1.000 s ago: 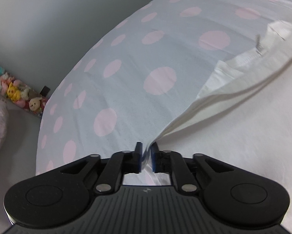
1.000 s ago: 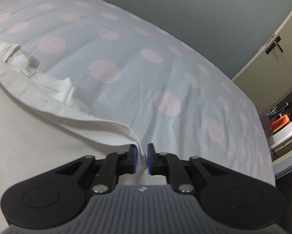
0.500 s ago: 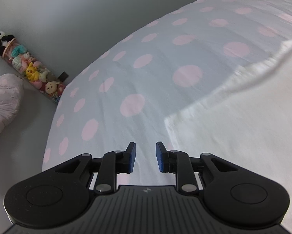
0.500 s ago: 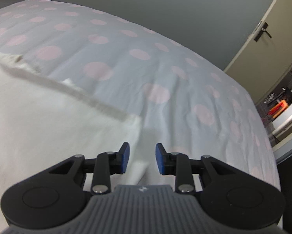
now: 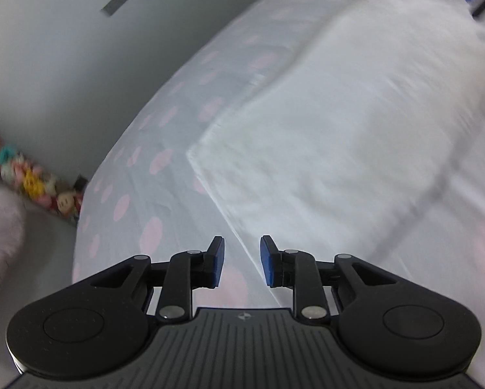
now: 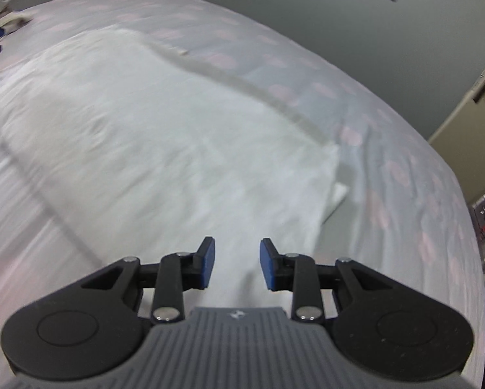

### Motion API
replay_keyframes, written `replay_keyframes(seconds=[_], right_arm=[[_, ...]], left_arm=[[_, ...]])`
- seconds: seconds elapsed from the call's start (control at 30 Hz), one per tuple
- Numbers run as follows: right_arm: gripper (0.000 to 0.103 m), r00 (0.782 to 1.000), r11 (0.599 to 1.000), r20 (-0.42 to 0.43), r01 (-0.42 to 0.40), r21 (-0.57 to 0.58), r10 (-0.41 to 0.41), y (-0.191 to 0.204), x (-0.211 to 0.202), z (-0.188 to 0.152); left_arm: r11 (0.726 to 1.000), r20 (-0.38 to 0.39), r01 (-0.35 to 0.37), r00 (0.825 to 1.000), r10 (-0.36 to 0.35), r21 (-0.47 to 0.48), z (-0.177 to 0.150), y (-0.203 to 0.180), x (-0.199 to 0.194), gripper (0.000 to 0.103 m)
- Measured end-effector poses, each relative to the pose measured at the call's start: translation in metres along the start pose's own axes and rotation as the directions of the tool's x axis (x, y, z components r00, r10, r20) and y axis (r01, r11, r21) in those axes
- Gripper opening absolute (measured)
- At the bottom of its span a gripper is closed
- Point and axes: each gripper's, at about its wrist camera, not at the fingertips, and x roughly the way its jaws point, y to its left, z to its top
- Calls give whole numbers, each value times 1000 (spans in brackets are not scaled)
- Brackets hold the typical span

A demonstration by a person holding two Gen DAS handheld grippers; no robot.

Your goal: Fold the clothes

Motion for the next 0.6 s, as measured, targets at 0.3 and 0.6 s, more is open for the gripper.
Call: replay_keyframes(seconds=[0.3, 0.6], right_arm=[[44, 999, 979, -45, 21, -204, -31, 44, -1, -48], [40, 977, 835, 54, 204, -510, -205, 68, 20, -71]], left_arm=[[982, -63, -31, 997, 43, 189, -27, -63, 12, 27], [914, -18, -189, 978, 209, 360, -35, -87, 49, 26]])
